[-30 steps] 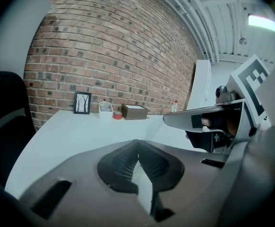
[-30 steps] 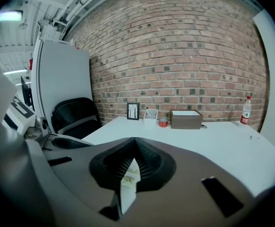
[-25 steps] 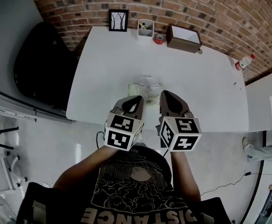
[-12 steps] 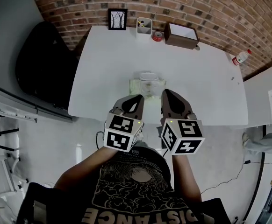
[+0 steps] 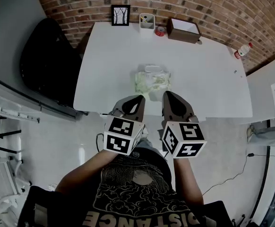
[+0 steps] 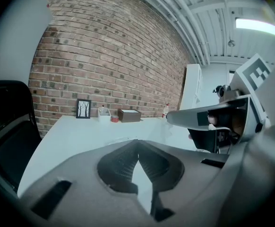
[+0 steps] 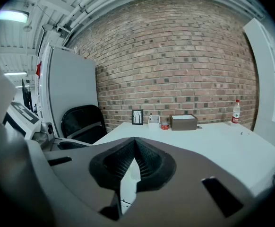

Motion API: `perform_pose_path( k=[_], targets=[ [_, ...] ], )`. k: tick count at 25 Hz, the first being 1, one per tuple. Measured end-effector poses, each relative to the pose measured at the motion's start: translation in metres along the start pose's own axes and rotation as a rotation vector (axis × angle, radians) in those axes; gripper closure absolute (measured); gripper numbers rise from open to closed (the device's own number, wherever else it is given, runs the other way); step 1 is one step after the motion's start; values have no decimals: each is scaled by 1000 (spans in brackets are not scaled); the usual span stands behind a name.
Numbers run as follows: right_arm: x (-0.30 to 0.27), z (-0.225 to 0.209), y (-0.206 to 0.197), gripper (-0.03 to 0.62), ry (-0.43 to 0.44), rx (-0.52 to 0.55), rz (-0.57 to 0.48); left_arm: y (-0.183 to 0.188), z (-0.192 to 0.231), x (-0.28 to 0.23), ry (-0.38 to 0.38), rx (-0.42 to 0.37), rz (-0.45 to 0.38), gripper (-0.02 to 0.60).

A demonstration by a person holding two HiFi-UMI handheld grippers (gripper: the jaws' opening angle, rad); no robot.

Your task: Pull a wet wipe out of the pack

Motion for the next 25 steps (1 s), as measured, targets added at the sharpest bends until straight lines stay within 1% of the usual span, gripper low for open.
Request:
perform_pose_path(
  k=[5,16,21,25],
  targets=[
    [15,16,-19,579,3,-25,12,-10,-6,19,-15,-22,8,569],
    [35,55,-47,579,23,-16,30,-28,-9,51,-28,-38,8,569],
    [38,63,-53,579,17,-17,41,-30,-12,56,-49,-56,8,569],
    [41,65,-56,579,11,-12,43,-32,-13,58,-50,-60,5,569]
  ],
)
Point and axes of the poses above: the fingertips, and each gripper's own axes: x backward along the fingers, z to its left, y out of its top, the point moved 7 cm from there along x, backward along the fingers, and after that the axes turned 6 degrees about -y, right-handed, at the moved point
